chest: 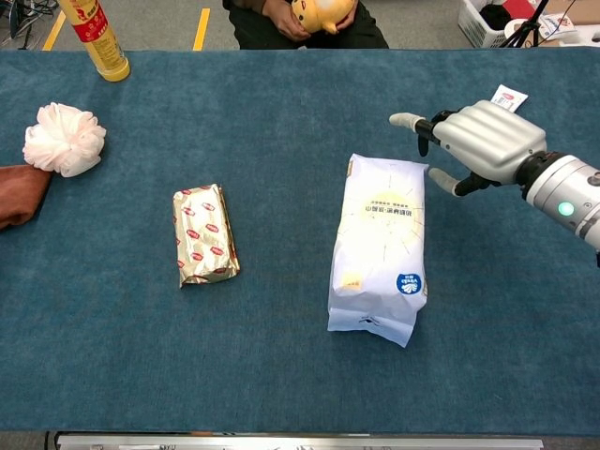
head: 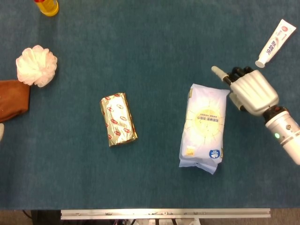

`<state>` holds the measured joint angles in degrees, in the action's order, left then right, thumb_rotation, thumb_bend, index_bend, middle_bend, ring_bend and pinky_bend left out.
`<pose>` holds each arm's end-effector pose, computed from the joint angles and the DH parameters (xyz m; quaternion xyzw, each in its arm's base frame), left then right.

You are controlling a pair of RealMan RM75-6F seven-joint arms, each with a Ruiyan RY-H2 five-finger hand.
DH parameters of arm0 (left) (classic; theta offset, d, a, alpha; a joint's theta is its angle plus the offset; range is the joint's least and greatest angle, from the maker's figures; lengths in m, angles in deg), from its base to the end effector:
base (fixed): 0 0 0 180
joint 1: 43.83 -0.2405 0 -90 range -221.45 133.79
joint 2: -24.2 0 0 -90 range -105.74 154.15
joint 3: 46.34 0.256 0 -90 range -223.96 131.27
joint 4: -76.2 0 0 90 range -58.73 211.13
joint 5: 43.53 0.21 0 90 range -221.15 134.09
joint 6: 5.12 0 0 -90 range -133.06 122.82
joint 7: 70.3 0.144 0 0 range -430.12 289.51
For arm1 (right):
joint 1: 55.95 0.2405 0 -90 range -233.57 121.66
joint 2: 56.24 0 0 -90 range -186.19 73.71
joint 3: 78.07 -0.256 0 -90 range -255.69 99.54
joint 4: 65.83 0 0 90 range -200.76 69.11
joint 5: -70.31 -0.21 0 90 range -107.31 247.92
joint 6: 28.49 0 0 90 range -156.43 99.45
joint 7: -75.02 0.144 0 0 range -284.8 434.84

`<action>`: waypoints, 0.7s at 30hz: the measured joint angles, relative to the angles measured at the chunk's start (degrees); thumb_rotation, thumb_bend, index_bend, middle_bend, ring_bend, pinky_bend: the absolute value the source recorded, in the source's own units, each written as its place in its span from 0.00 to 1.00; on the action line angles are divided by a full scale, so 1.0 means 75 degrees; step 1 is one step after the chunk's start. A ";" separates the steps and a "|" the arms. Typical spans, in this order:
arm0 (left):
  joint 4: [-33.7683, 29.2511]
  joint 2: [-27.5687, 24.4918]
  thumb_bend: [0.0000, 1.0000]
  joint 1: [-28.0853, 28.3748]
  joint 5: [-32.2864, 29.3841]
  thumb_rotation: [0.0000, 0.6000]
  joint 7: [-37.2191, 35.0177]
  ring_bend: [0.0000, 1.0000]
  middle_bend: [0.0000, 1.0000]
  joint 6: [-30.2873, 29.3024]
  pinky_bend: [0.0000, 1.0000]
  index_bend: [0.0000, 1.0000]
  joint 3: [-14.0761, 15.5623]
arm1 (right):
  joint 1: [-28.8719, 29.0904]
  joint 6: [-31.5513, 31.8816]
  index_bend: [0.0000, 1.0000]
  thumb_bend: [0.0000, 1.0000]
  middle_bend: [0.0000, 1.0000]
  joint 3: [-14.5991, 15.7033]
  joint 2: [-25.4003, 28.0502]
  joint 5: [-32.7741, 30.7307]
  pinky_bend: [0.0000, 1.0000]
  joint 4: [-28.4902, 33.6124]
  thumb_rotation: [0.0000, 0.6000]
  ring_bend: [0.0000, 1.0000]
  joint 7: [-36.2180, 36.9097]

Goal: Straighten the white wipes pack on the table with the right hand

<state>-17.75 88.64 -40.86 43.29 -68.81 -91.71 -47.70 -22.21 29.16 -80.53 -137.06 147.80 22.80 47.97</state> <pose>-0.3092 0.1649 0.1538 -0.5914 -0.3963 -0.3843 0.5878 -0.2020 -0.2924 0.0093 0.8117 -0.2640 0.2909 0.4322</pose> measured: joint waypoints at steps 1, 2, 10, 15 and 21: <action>-0.0005 -0.0006 0.35 -0.0009 -0.0009 1.00 -0.0001 0.19 0.25 -0.0010 0.25 0.25 0.0001 | 0.0018 -0.0053 0.16 0.42 0.39 0.0012 -0.0010 -0.0001 0.36 0.0012 1.00 0.26 0.0000; -0.0007 -0.0013 0.35 -0.0018 -0.0014 1.00 -0.0003 0.19 0.25 -0.0018 0.25 0.25 0.0002 | 0.0048 -0.0129 0.20 0.42 0.39 0.0027 -0.0034 -0.0003 0.36 0.0031 1.00 0.26 -0.0006; 0.0028 -0.0047 0.35 -0.0051 -0.0055 1.00 -0.0041 0.19 0.25 -0.0030 0.25 0.25 0.0008 | 0.0187 -0.0282 0.55 0.44 0.42 -0.0081 -0.0278 -0.0302 0.36 -0.0007 1.00 0.26 -0.0273; 0.0059 -0.0035 0.35 -0.0045 -0.0064 1.00 -0.0059 0.19 0.25 -0.0016 0.25 0.25 0.0002 | 0.0326 -0.0403 0.64 0.45 0.44 -0.0290 -0.0384 -0.0772 0.36 -0.0148 1.00 0.26 -0.0534; 0.0102 -0.0039 0.35 -0.0038 -0.0095 1.00 -0.0090 0.19 0.25 0.0008 0.25 0.25 -0.0008 | 0.0339 -0.0194 0.64 0.45 0.44 -0.0481 -0.0412 -0.0918 0.36 -0.0192 1.00 0.26 -0.0418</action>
<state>-16.98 88.35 -41.15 42.58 -69.48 -91.65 -47.76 -19.66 27.70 -84.14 -140.15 140.92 21.36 44.84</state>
